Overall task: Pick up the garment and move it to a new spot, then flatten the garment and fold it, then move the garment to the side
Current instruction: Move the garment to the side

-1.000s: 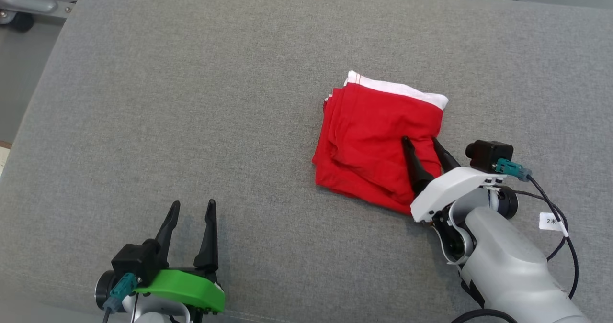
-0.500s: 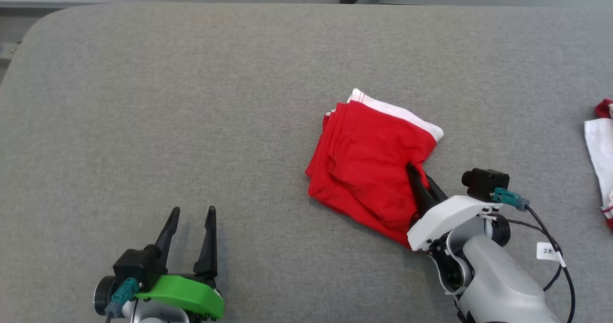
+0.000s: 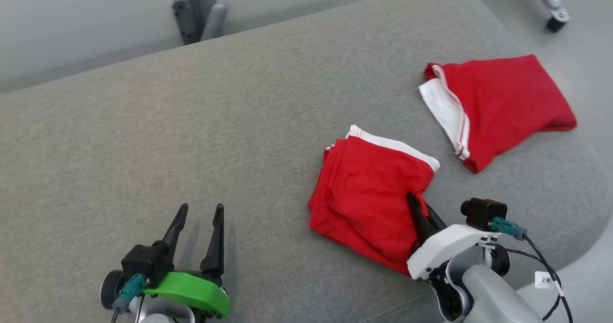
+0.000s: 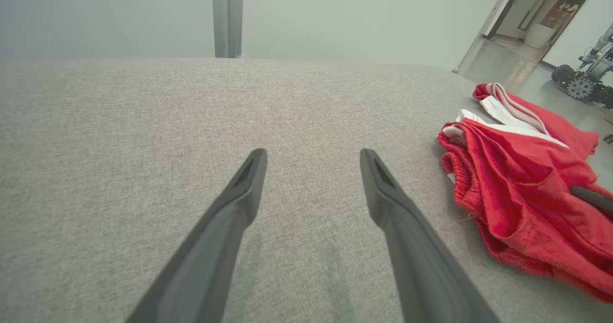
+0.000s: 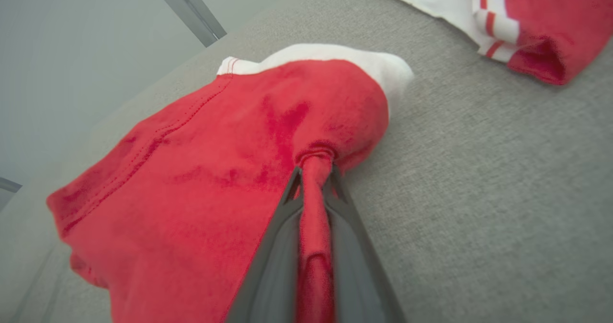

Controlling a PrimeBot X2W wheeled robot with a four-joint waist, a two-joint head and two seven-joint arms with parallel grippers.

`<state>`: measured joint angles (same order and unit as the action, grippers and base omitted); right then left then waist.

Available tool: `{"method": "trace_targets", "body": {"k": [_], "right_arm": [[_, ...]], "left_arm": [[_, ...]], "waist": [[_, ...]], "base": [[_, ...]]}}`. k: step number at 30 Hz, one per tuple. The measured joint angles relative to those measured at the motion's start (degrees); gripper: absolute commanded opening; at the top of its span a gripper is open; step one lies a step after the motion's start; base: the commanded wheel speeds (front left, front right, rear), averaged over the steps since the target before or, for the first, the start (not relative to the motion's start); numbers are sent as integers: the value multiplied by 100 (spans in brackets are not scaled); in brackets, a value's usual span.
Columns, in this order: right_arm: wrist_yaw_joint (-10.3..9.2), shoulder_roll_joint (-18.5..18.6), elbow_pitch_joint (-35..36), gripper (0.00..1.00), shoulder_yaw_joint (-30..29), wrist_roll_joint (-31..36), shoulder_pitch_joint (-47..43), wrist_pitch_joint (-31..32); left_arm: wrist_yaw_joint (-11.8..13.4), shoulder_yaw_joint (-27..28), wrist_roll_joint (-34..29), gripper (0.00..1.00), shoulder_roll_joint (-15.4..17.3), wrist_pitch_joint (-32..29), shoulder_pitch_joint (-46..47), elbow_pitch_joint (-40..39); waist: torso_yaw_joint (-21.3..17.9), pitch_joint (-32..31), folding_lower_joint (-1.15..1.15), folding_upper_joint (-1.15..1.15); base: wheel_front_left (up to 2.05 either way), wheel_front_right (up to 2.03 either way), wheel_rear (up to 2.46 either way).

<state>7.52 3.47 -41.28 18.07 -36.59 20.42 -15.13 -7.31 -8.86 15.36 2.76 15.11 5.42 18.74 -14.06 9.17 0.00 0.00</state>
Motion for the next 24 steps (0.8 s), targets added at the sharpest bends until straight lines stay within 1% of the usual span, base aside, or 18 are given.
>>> {"method": "trace_targets", "body": {"k": [1,2,3,4,8,11,13,17,21,24], "right_arm": [[0,-15,21,0,12,-3,-15,0],[-1,-27,74,0,86,-14,-27,0],[-1,-27,74,0,86,-14,-27,0],[-1,-37,153,0,131,-70,-66,0],[-3,-41,201,0,249,-104,-141,0],[-3,-41,205,0,456,-90,-46,0],[-3,2,209,0,583,-30,157,0],[-3,336,193,0,893,153,682,0],[-3,719,113,0,1179,212,1288,0],[-2,1049,-167,0,1518,207,1707,1]], "left_arm": [[-1,-12,0,100,1,1,5,8],[-1,-24,0,100,1,0,19,16],[-1,-24,0,100,1,0,19,16],[-1,-79,0,100,1,0,99,22],[-9,-234,-62,100,-8,1,318,32],[-9,-225,-88,100,-5,1,348,14],[-9,-230,-107,100,-9,1,396,9],[-9,-245,-125,100,-7,1,458,8],[-9,-157,-148,100,-5,1,466,-2],[-9,-120,-193,100,-4,1,477,-35]], "waist": [[-158,-15,0,0],[-469,-40,0,0],[-469,-40,0,0],[-763,-54,0,0],[-1239,-45,0,0],[-1478,0,0,0],[-1535,73,0,0],[-1457,151,0,0],[-1202,214,0,0],[-930,285,0,0]], "base": [[0,0,0],[0,0,0],[0,0,0],[0,0,0],[0,0,0],[0,0,0],[0,0,0],[0,0,0],[0,0,0],[0,0,0]]}}
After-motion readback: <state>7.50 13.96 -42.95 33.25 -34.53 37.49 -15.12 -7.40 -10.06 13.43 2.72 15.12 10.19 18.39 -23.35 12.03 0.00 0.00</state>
